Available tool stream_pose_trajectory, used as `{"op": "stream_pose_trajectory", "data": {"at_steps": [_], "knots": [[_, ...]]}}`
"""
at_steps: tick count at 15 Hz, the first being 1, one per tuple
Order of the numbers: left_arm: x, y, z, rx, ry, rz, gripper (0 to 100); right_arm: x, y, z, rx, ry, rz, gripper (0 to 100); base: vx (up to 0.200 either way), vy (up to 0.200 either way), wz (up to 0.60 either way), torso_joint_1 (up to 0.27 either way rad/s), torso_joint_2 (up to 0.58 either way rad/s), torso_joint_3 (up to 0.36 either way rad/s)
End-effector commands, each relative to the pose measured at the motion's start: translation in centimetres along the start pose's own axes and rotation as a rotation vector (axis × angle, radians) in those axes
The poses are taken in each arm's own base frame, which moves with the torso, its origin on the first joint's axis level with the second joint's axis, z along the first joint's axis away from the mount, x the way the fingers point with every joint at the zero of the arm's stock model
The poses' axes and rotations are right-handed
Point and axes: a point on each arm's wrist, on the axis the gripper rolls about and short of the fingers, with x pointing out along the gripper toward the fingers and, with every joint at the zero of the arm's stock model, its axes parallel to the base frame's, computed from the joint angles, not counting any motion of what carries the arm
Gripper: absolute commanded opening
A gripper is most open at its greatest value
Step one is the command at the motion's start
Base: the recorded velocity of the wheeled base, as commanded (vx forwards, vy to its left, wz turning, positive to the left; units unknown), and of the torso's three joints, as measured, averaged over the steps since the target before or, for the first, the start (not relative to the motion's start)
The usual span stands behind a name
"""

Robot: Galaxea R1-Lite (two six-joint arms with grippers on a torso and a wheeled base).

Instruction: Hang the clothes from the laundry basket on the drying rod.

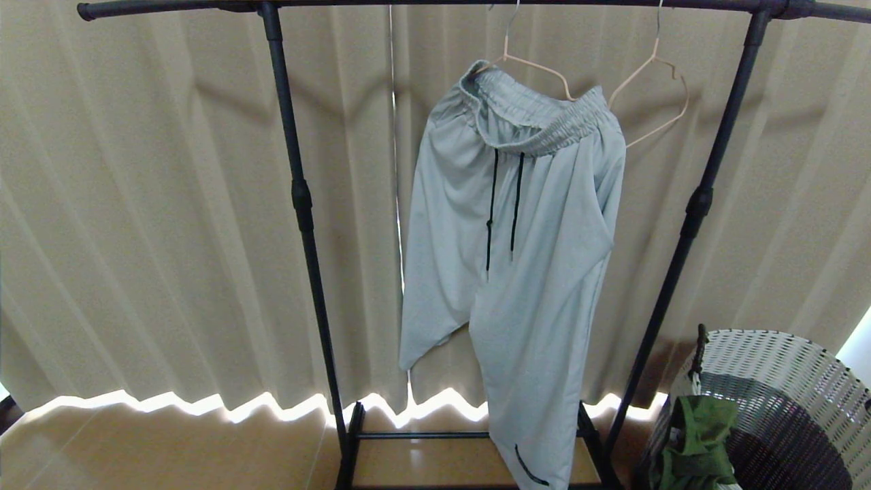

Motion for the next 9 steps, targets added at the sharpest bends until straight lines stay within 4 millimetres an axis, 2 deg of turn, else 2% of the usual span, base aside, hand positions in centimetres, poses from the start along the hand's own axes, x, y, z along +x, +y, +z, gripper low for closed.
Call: {"op": "stream_pose_trajectory", "data": {"at_steps": [1, 4, 9], "knots": [[0.00, 0.04, -0.01, -0.028, -0.001, 0.019, 100, -0.01, 0.01, 0.01, 0.000, -0.001, 0.002, 100, 0.000, 0.000, 0.00, 0.000, 0.00, 0.000], [0.02, 0.06, 0.02, -0.037, 0.001, 0.025, 100, -0.01, 0.02, 0.01, 0.008, -0.001, 0.007, 100, 0.000, 0.000, 0.00, 0.000, 0.00, 0.000], [0.02, 0.06, 0.02, -0.037, 0.001, 0.023, 100, -0.01, 0.01, 0.01, 0.035, -0.001, 0.005, 100, 0.000, -0.200, 0.00, 0.000, 0.00, 0.002]]}}
